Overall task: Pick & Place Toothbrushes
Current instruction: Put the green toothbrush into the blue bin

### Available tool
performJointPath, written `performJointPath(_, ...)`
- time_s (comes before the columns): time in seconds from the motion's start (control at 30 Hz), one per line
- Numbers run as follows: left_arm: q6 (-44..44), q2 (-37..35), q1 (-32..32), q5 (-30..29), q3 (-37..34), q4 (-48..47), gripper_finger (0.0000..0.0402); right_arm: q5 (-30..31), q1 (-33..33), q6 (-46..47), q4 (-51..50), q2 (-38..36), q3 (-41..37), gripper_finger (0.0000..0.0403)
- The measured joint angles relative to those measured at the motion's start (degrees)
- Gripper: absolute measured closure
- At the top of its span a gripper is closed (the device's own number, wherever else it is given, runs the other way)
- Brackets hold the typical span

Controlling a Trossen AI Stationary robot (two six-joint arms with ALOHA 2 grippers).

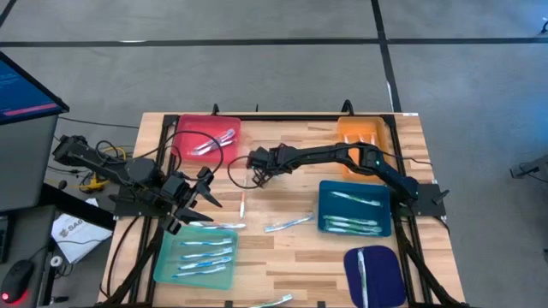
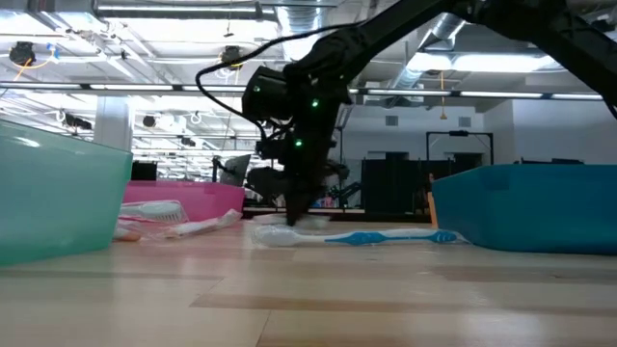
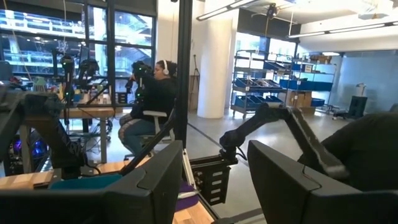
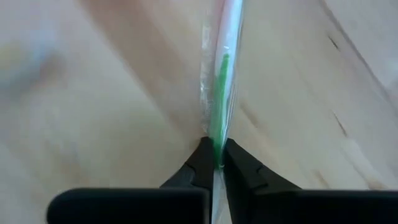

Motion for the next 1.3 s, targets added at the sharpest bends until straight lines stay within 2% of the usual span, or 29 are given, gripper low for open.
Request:
performJointPath(0.13, 0.0, 0.0, 0.0, 0.0, 0.0, -0.3, 0.0224, 2.5, 2.8, -5.6, -6.2, -4.3, -0.7, 0.0399)
performJointPath(0.33, 0.3, 0.0, 0.0, 0.0, 0.0, -0.4, 0.0224, 11.1, 8.7, -16.7, -5.4, -13.9, -0.1, 0.04)
performJointPath(0.47, 0.2, 0.0, 0.0, 0.0, 0.0, -0.4, 0.0224, 12.0, 12.4, -23.8, -6.9, -16.4, -0.2, 0.0401)
performJointPath(0.57, 0.1, 0.0, 0.0, 0.0, 0.0, -0.4, 0.0224, 11.7, 15.6, -25.2, -14.5, -18.3, -0.1, 0.0401)
performJointPath(0.8, 0.1, 0.0, 0.0, 0.0, 0.0, -0.8, 0.0224, 11.1, 24.0, -7.4, -39.0, -21.4, -0.2, 0.0402)
performJointPath(0.9, 0.2, 0.0, 0.0, 0.0, 0.0, -0.8, 0.0224, 11.0, 29.0, 2.0, -46.0, -24.1, -0.1, 0.0402)
performJointPath(1.0, 0.3, 0.0, 0.0, 0.0, 0.0, -0.7, 0.0224, 11.0, 34.2, 10.2, -47.9, -28.4, -0.6, 0.0402)
performJointPath(1.1, 0.4, 0.0, 0.0, 0.0, 0.0, -0.3, 0.0224, 11.5, 38.9, 18.3, -47.5, -34.2, -4.7, 0.0402)
performJointPath(1.3, 1.8, 0.0, 0.0, 0.0, 0.0, 0.4, 0.0224, 10.7, 45.0, 34.0, -45.2, -45.0, -22.4, 0.0403)
